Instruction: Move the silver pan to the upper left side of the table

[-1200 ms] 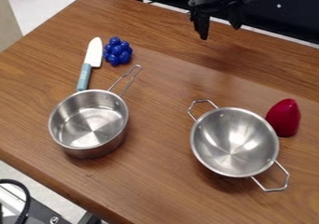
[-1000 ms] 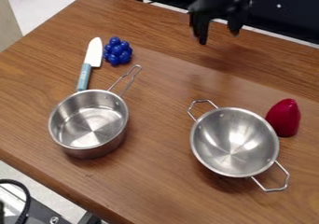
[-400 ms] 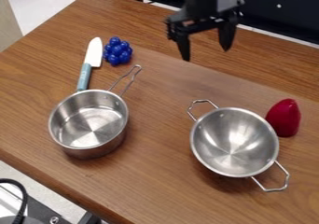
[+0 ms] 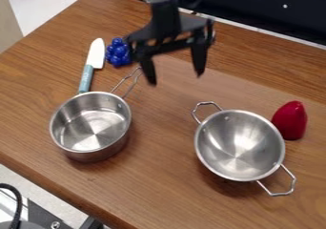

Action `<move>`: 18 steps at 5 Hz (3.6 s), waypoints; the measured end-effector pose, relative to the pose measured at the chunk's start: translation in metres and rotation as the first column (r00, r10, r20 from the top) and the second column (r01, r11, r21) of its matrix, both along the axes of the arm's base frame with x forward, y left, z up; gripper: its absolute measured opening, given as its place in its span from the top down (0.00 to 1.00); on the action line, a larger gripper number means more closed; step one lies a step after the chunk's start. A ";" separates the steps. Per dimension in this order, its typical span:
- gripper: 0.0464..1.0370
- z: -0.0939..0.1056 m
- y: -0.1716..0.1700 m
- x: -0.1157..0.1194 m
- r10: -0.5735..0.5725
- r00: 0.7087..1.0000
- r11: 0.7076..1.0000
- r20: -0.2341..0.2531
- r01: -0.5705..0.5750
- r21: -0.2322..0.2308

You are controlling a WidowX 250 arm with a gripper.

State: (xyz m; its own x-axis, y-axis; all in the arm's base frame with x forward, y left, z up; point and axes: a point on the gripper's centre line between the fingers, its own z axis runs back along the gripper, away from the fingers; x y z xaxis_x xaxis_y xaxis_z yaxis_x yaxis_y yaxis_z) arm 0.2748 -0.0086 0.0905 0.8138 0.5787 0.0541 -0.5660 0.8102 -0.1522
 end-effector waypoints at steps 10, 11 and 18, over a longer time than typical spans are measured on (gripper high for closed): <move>0.99 -0.050 -0.051 -0.067 -0.303 0.953 0.931 -0.020 0.292 -0.222; 0.99 -0.037 -0.040 -0.051 -0.222 0.975 0.953 -0.020 0.213 -0.216; 0.99 -0.040 0.056 0.106 0.415 0.897 0.908 0.155 -0.397 -0.133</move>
State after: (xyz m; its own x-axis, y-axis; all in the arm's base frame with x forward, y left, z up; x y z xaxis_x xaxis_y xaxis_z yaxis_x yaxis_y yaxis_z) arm 0.3803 0.0473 0.0506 0.4891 0.8662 0.1023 -0.7996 0.4921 -0.3442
